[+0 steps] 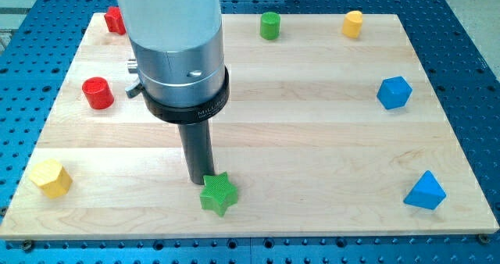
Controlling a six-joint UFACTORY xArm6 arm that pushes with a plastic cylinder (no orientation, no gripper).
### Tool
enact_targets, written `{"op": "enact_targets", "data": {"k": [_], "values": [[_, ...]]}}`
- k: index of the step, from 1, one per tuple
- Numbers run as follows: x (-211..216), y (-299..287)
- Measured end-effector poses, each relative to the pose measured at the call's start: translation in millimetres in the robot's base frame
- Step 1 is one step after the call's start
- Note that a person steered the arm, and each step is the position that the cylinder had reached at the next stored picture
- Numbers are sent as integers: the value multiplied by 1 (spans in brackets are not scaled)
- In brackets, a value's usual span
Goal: Place the blue blocks at the center of the board
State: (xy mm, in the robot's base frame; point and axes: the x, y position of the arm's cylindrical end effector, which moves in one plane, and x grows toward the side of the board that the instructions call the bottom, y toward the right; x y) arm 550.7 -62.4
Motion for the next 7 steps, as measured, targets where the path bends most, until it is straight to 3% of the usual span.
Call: {"op": "enact_targets", "data": {"k": [2, 4, 5, 6, 7], "values": [[-20, 16], [-78, 220], [-83, 332], [-102, 370], [-116, 356]]}}
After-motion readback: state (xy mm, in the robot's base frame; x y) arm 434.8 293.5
